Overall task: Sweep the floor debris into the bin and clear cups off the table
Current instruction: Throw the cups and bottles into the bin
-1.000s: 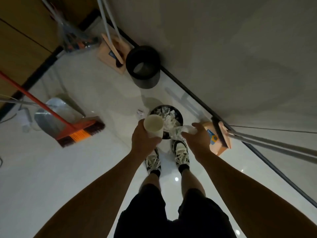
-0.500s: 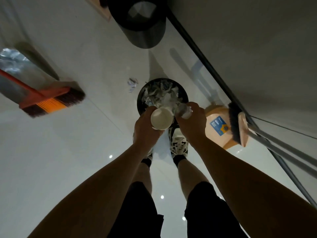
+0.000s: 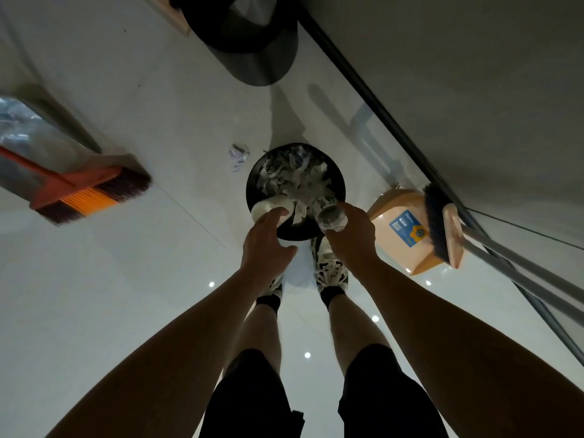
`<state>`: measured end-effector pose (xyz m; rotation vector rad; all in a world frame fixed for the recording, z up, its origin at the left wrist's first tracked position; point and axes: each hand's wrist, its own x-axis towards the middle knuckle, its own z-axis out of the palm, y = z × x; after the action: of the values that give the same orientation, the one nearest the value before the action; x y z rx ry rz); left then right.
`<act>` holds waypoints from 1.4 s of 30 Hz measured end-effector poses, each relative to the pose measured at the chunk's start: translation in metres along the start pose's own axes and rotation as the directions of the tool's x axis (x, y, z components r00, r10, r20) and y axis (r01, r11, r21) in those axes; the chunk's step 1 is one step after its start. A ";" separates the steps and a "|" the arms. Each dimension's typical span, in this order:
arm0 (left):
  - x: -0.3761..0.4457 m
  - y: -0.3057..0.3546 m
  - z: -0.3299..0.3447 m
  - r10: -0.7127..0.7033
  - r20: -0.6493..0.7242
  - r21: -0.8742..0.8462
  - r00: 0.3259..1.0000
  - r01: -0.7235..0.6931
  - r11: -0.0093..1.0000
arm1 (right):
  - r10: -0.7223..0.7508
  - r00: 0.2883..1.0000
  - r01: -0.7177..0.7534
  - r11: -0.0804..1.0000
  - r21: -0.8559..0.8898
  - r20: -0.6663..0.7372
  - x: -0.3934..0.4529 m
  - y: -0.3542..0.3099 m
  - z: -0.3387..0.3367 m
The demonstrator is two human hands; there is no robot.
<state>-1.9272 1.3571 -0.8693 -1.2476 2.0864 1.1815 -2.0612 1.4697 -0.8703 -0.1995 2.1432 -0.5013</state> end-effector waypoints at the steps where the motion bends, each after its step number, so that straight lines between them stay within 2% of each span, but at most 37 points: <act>1: 0.002 -0.002 0.002 -0.012 0.000 -0.002 1.000 0.012 1.000 | 0.007 1.000 -0.007 1.000 -0.002 0.027 0.003 0.002 0.003; 4: 0.001 -0.006 0.005 -0.037 0.004 0.001 0.999 0.037 0.999 | 0.031 0.996 -0.029 0.999 -0.029 0.087 0.005 0.006 0.009; 9: -0.018 -0.009 -0.011 -0.103 0.012 -0.019 0.995 0.103 0.994 | 0.040 0.997 -0.039 0.999 -0.009 0.070 -0.014 0.001 0.008; 14: -0.032 -0.009 -0.045 -0.153 -0.079 -0.087 0.985 0.146 0.985 | 0.016 1.000 -0.014 0.998 -0.066 0.021 -0.033 -0.024 0.006; 19: -0.032 -0.026 -0.073 -0.164 -0.141 -0.153 0.976 0.143 0.978 | -0.071 0.997 0.071 0.993 -0.090 0.000 -0.042 -0.061 0.031; 22: -0.023 -0.049 -0.096 -0.140 -0.170 -0.157 0.975 0.114 0.981 | -0.099 0.994 0.095 0.991 -0.097 -0.037 -0.039 -0.090 0.061; 28: 0.018 -0.121 -0.151 -0.047 -0.101 -0.081 0.994 0.039 0.996 | -0.047 0.992 0.045 0.999 -0.018 -0.117 -0.025 -0.144 0.144; 31: 0.048 -0.156 -0.164 0.007 -0.069 -0.023 0.998 -0.008 1.000 | -0.041 0.993 0.043 0.999 0.019 -0.108 -0.011 -0.156 0.194; 34: 0.093 -0.194 -0.160 0.029 -0.061 0.016 0.998 -0.028 0.999 | 0.028 0.997 -0.024 0.998 0.050 -0.073 0.027 -0.149 0.244; 38: 0.169 -0.241 -0.130 0.080 -0.080 0.069 0.994 -0.074 0.995 | 0.047 0.995 -0.053 0.997 -0.064 -0.084 0.111 -0.129 0.304; 42: 0.235 -0.273 -0.099 0.201 -0.037 0.192 0.979 -0.191 0.963 | 0.066 0.991 -0.098 0.951 -0.292 -0.115 0.185 -0.119 0.345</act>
<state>-1.8027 1.0950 -1.1053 -1.0183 2.3466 1.0104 -1.8949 1.2066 -1.1354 -0.2549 2.3124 -0.1401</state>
